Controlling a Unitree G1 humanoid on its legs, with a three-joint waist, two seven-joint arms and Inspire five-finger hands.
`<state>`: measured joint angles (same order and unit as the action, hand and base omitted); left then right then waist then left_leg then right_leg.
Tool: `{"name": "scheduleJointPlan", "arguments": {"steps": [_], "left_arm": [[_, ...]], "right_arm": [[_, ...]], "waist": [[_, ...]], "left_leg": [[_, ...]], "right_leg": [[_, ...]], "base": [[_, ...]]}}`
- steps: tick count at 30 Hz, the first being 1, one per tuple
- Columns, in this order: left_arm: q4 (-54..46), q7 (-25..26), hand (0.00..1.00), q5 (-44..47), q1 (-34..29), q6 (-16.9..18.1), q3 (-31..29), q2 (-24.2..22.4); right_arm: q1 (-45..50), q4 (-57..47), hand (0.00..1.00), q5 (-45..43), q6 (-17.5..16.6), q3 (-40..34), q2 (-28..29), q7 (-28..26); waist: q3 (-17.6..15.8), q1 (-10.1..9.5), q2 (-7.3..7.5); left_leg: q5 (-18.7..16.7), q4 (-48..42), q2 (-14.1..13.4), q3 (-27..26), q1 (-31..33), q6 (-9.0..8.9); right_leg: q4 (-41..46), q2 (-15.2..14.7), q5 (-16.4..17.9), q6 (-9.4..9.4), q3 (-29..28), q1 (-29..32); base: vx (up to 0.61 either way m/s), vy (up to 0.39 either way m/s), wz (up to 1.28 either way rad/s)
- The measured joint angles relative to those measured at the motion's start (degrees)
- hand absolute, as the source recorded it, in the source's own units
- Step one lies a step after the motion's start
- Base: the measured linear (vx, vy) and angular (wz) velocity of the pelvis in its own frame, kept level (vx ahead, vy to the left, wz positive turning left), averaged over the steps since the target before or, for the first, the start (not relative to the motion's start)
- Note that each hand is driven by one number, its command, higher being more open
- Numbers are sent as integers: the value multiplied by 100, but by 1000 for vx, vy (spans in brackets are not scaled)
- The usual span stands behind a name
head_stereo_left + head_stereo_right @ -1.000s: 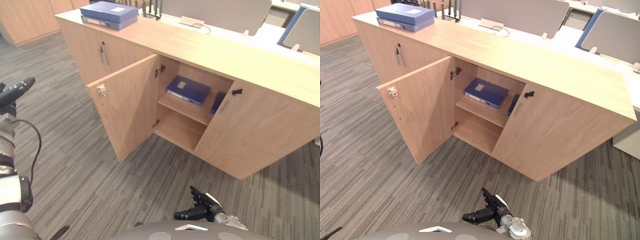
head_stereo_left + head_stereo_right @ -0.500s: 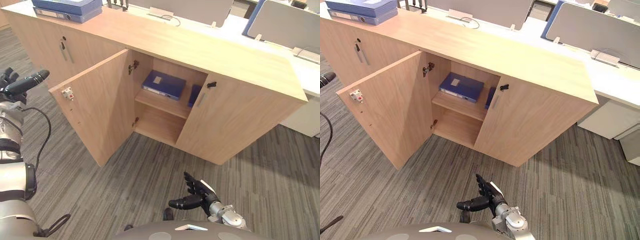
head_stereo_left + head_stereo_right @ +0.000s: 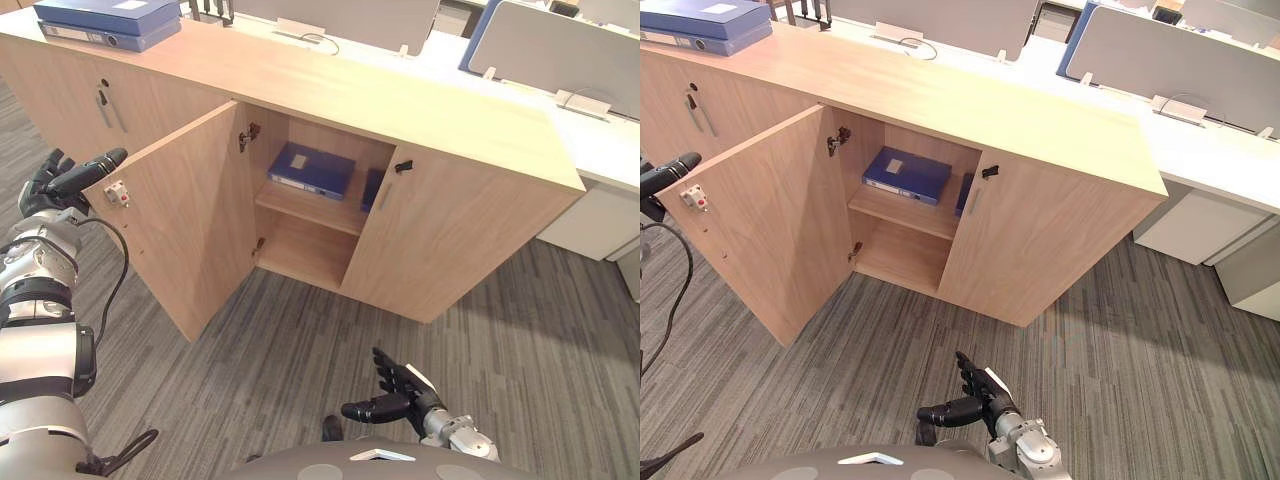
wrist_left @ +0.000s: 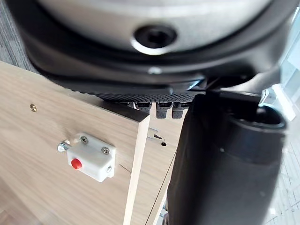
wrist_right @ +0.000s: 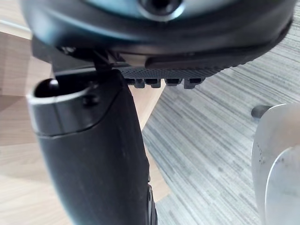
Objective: Walk over to the cabinet, pick up the folder, carry it to the office cabinet, place the folder inside the office cabinet, then close the office cabinet door
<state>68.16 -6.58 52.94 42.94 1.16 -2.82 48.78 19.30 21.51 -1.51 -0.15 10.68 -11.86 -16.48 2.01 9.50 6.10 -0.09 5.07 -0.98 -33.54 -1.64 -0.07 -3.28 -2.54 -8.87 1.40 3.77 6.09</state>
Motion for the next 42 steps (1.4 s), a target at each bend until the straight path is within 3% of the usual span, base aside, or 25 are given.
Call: {"name": "scheduleJointPlan", "arguments": {"steps": [8, 13, 16, 18, 23, 28, 32, 38, 42], "left_arm": [[-387, -262, 100, 585, -177, -7, -1, -27], [-1640, -362, 100, 820, -942, -3, 1, -328], [-3015, -401, 100, 999, -1839, -4, 47, -546], [-4180, -555, 100, 1156, -2551, -38, 420, -574], [-5831, -1158, 100, 1491, -3476, -407, 1316, -574], [-6915, -1636, 100, 1696, -3919, -661, 2151, -777], [-7108, -1681, 100, 1693, -3916, -664, 2827, -1513], [-7110, -1408, 100, 1545, -3381, -641, 4379, -2894], [-7111, -1229, 100, 1141, -2839, -472, 4546, -3262]], "right_arm": [[-30, -223, 100, 5, 52, -22, -207, -84], [-26, -223, 100, 13, 58, -24, -206, -85], [-16, -223, 100, 59, 57, -60, -206, -76], [51, -221, 100, 71, 57, -113, -208, -74], [66, -220, 100, 108, 56, -101, -345, -72], [25, -204, 100, 113, 54, -98, -469, -34], [-3, -160, 100, 113, 54, 54, -589, 1], [-66, -157, 100, 114, 54, 141, -561, 230], [-185, -158, 100, 113, 54, 126, -504, 373]], "waist": [[8, 5, -7], [113, -77, -84], [123, -184, -152], [135, -313, -200], [201, -449, -352], [244, -392, -509], [298, -310, -626], [295, -175, -621], [298, -122, -633]], "left_leg": [[30, -19, -8, 194, 43, 27], [90, -26, 15, 424, 119, 92], [93, -27, 32, 550, 119, 95], [90, -28, 49, 635, 114, 94], [38, -27, 138, 752, 104, 62], [15, -13, 237, 760, 106, 59], [24, -3, 239, 776, 87, 52], [29, -10, 254, 766, 60, 72], [49, -19, 247, 626, -57, 109]], "right_leg": [[-26, -11, 0, 1, 152, -59], [-92, -51, 0, 1, 302, -129], [-96, -80, 2, 4, 432, -157], [-95, -104, 4, 5, 508, -201], [-67, -213, 68, 93, 569, -258], [62, -324, 271, 175, 565, -216], [168, -332, 388, 187, 567, -182], [188, -348, 416, 186, 557, -188], [176, -327, 413, 191, 424, -226]], "base": [[-4, 4, 12], [24, 27, 25], [5, 29, 22], [9, 44, 22], [-8, 42, 15], [-26, 5, 1], [-9, -4, 0], [1, -1, -1], [-3, -16, -18]]}}
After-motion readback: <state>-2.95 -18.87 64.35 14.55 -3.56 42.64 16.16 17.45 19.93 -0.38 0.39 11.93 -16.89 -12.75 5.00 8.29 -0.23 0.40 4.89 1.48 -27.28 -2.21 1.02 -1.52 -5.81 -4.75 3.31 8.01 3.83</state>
